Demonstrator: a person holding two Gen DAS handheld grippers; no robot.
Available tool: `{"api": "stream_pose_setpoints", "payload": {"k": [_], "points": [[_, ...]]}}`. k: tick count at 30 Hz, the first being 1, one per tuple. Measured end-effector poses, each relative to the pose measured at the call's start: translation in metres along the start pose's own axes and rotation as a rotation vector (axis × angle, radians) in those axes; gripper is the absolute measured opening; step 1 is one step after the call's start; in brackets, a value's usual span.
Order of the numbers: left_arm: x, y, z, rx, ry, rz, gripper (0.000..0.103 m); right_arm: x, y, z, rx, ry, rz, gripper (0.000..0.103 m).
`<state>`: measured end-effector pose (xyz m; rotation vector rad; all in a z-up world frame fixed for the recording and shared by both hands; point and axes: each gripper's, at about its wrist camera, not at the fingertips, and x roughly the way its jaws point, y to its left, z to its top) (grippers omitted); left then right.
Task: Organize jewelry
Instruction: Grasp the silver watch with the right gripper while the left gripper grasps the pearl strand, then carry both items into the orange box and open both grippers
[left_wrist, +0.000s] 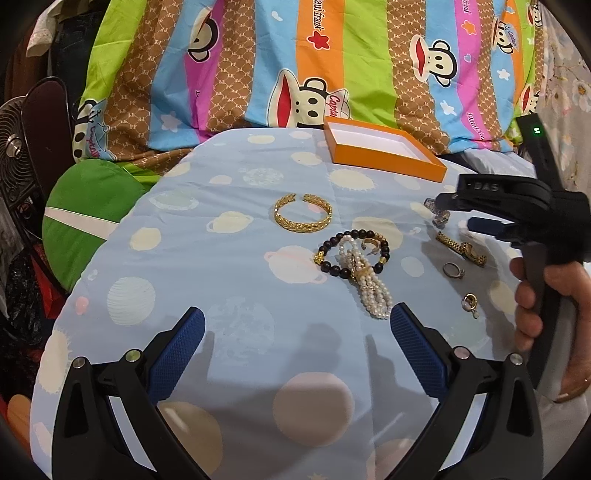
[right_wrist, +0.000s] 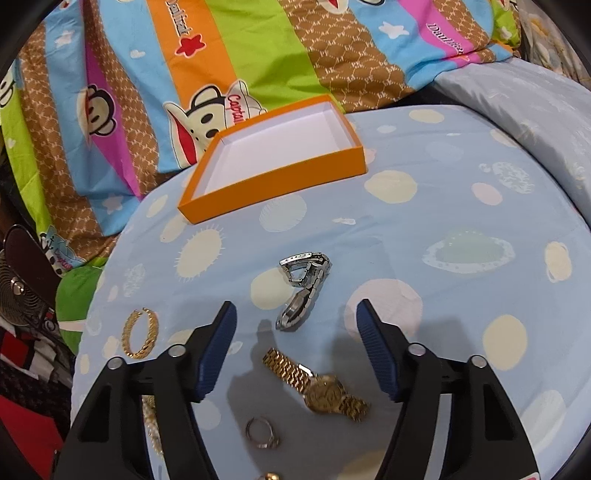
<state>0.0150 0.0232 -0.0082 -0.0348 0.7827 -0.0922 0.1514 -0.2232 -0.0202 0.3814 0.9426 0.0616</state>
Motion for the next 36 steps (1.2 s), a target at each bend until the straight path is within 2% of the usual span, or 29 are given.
{"api": "stream_pose_setpoints", "payload": {"k": [2, 4, 6, 8, 11, 19, 21, 23, 25, 29, 34, 35, 36], "points": [[0.002, 0.0, -0.001, -0.003, 0.01, -0.011, 0.098, 0.007, -0.002, 0.001, 0.005, 0.018, -0.001, 0.051], [0.004, 0.001, 0.0, -0.007, 0.022, -0.019, 0.098, 0.009, 0.0, 0.002, -0.001, 0.008, -0.004, 0.048], [0.007, 0.001, 0.0, -0.012, 0.033, -0.025, 0.098, 0.011, 0.001, 0.001, -0.012, 0.012, -0.001, 0.039], [0.009, 0.001, 0.001, -0.017, 0.047, -0.035, 0.098, 0.012, 0.001, -0.001, -0.024, 0.011, -0.009, 0.023], [0.011, 0.0, 0.003, -0.02, 0.053, -0.047, 0.098, 0.01, 0.0, -0.005, -0.037, 0.011, 0.01, 0.013], [0.047, -0.026, 0.025, 0.015, 0.152, -0.085, 0.096, -0.003, -0.01, -0.012, -0.019, 0.008, 0.07, 0.011], [0.056, -0.028, 0.026, 0.003, 0.181, -0.097, 0.091, -0.01, -0.014, -0.014, -0.014, -0.003, 0.078, 0.011], [0.057, -0.03, 0.026, -0.001, 0.178, -0.088, 0.09, -0.014, -0.016, -0.014, -0.009, -0.009, 0.086, 0.011], [0.056, -0.032, 0.024, 0.001, 0.169, -0.086, 0.085, -0.016, -0.019, -0.015, 0.002, -0.011, 0.098, 0.011], [0.054, -0.034, 0.024, 0.001, 0.152, -0.071, 0.064, -0.017, -0.021, -0.014, 0.011, -0.012, 0.111, 0.011], [0.051, -0.034, 0.024, 0.008, 0.143, -0.09, 0.041, -0.021, -0.018, -0.015, -0.008, -0.022, 0.106, 0.011], [0.051, -0.035, 0.024, 0.016, 0.142, -0.098, 0.029, -0.021, -0.018, -0.015, -0.011, -0.023, 0.108, 0.011], [0.05, -0.036, 0.023, 0.022, 0.143, -0.106, 0.023, -0.022, -0.018, -0.015, -0.011, -0.024, 0.109, 0.011]]}}
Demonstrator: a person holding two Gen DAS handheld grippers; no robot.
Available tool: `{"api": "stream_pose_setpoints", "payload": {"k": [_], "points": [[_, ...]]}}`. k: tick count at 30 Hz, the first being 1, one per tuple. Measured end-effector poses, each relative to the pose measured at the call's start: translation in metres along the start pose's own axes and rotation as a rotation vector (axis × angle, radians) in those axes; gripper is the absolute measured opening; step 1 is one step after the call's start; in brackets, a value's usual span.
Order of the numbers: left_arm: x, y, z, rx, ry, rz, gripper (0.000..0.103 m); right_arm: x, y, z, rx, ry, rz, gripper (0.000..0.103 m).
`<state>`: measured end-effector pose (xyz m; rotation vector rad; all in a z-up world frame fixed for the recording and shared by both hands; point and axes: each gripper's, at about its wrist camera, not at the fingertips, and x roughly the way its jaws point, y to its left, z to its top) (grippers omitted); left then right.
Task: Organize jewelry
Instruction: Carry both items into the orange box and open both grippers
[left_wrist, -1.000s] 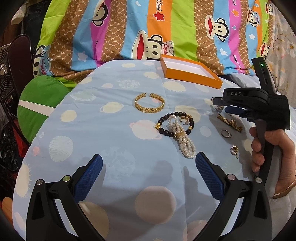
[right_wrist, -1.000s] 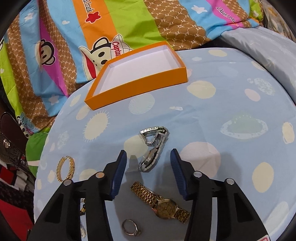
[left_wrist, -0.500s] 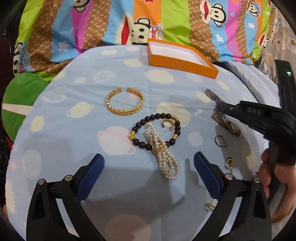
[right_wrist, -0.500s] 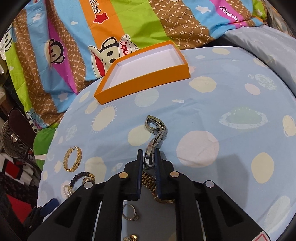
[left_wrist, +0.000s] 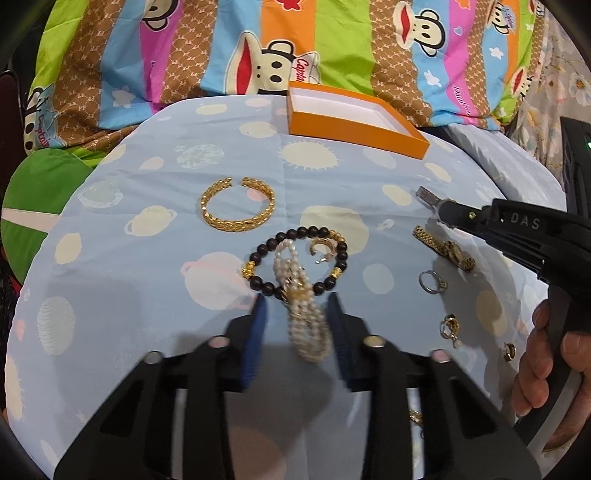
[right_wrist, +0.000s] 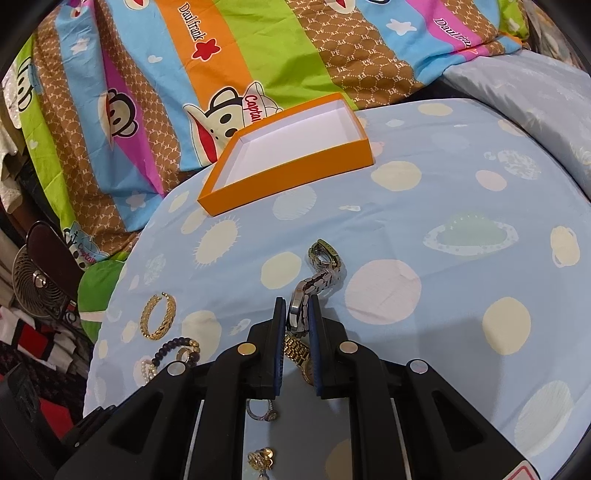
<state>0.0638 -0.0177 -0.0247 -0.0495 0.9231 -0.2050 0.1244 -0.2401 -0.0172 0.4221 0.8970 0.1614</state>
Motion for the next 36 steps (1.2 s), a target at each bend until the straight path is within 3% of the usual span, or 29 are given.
{"api": "stream_pose_setpoints", "payload": {"k": [10, 19, 27, 36], "points": [[-0.034, 0.002, 0.001, 0.01, -0.04, -0.082, 0.011, -0.036, -0.002, -0.003, 0.025, -0.034, 0.094, 0.011], [-0.07, 0.004, 0.052, 0.065, -0.081, -0.153, 0.01, -0.066, -0.001, 0.028, 0.033, -0.021, 0.137, 0.011], [-0.045, 0.002, 0.133, 0.098, -0.127, -0.136, 0.01, -0.034, 0.009, 0.116, 0.013, -0.029, 0.119, 0.012], [0.052, -0.014, 0.252, 0.114, -0.147, -0.11, 0.01, 0.06, 0.011, 0.237, 0.049, -0.02, 0.146, 0.012]]}}
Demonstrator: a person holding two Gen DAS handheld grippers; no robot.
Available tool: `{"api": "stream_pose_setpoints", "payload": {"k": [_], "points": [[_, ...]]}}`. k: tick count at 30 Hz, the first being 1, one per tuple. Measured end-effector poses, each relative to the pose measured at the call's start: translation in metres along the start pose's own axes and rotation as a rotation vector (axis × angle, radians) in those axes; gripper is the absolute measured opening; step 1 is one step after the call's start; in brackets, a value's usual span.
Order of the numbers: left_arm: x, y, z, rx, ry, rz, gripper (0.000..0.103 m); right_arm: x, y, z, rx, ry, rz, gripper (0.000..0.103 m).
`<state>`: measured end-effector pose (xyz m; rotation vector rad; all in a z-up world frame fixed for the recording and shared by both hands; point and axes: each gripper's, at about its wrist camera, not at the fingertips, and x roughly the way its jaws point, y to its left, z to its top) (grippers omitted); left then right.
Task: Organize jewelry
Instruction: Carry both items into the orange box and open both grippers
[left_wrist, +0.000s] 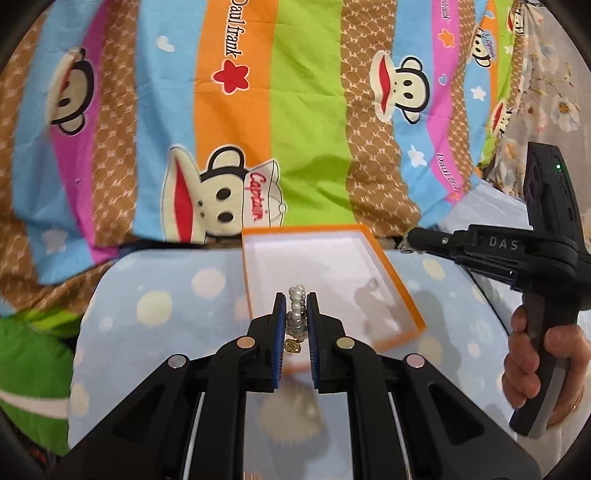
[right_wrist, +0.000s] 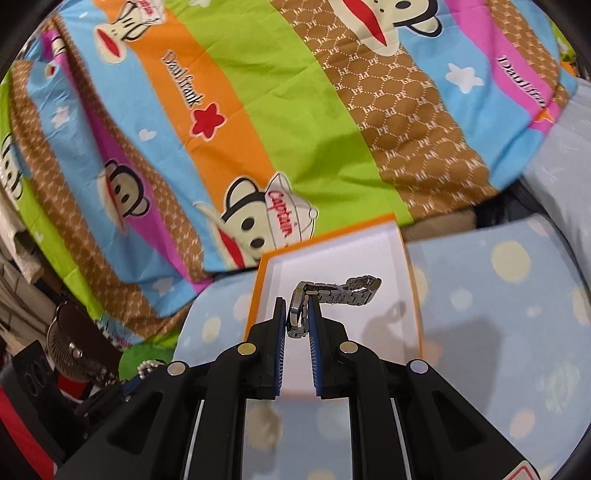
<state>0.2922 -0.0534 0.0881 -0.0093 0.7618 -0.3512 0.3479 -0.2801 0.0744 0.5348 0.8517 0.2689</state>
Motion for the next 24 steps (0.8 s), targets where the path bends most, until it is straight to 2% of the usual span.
{"api": "stream_pose_setpoints", "payload": {"k": [2, 6, 10, 14, 19, 20, 22, 24], "points": [[0.03, 0.0, 0.019, 0.001, 0.004, -0.012, 0.01, 0.024, -0.001, 0.018, 0.001, 0.007, -0.005, 0.012], [0.083, 0.0, 0.042, 0.004, 0.017, 0.015, 0.01, 0.062, -0.007, 0.038, 0.013, 0.036, 0.005, 0.012], [0.129, 0.004, 0.053, -0.008, 0.066, 0.015, 0.01, 0.094, -0.022, 0.046, 0.033, 0.074, 0.003, 0.012], [0.161, 0.005, 0.053, 0.002, 0.099, 0.05, 0.01, 0.115, -0.042, 0.042, 0.051, 0.123, -0.029, 0.012], [0.172, 0.011, 0.044, 0.021, 0.134, 0.083, 0.013, 0.111, -0.057, 0.024, 0.053, 0.16, -0.055, 0.02], [0.172, 0.012, 0.043, 0.017, 0.139, 0.084, 0.015, 0.108, -0.06, 0.02, 0.057, 0.158, -0.055, 0.025], [0.17, 0.015, 0.04, 0.012, 0.149, 0.09, 0.025, 0.102, -0.067, 0.013, 0.075, 0.155, -0.045, 0.032], [0.165, 0.016, 0.035, 0.018, 0.147, 0.101, 0.028, 0.095, -0.07, 0.004, 0.074, 0.157, -0.027, 0.031]]}}
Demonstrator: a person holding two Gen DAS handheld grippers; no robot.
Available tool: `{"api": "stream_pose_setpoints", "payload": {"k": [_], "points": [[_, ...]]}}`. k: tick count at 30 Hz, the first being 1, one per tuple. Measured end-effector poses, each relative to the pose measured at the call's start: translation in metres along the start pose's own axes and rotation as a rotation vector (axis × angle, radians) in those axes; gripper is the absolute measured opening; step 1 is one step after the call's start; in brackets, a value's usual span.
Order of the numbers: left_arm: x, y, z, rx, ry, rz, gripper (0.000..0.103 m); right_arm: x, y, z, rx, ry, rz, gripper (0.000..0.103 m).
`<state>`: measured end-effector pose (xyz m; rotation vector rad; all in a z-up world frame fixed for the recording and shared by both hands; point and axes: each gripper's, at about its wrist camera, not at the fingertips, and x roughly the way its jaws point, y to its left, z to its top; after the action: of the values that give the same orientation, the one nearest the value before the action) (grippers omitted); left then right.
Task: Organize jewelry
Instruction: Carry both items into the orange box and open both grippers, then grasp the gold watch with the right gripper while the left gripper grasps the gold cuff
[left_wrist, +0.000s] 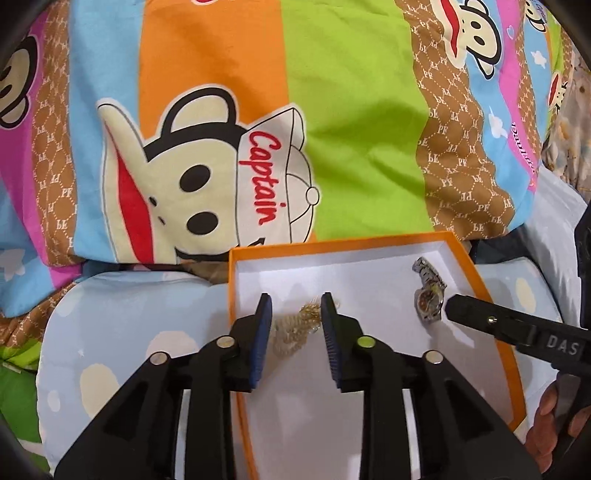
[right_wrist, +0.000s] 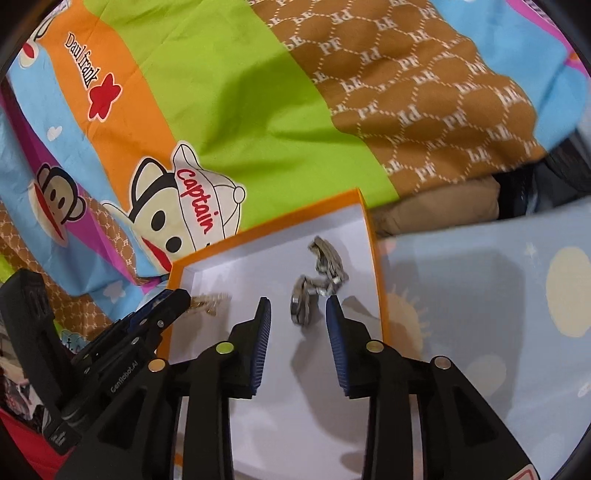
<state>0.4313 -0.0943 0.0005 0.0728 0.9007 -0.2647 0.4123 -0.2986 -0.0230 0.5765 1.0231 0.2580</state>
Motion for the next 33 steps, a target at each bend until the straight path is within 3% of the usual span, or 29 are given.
{"api": "stream_pose_setpoints", "payload": {"k": [6, 12, 20, 33], "points": [[-0.03, 0.008, -0.032, -0.001, -0.011, -0.03, 0.033, -0.017, 0.006, -0.036, -0.08, -0.016, -0.035, 0.032], [-0.058, -0.006, -0.076, 0.085, -0.015, -0.027, 0.033, -0.037, 0.012, -0.075, -0.154, -0.043, -0.1, 0.031], [-0.076, -0.02, -0.113, 0.133, -0.012, 0.009, 0.033, -0.055, 0.017, -0.115, -0.214, -0.044, -0.142, 0.018], [-0.119, -0.022, -0.16, 0.11, 0.004, -0.031, 0.034, -0.096, 0.02, -0.181, -0.193, -0.05, -0.11, 0.02]]}}
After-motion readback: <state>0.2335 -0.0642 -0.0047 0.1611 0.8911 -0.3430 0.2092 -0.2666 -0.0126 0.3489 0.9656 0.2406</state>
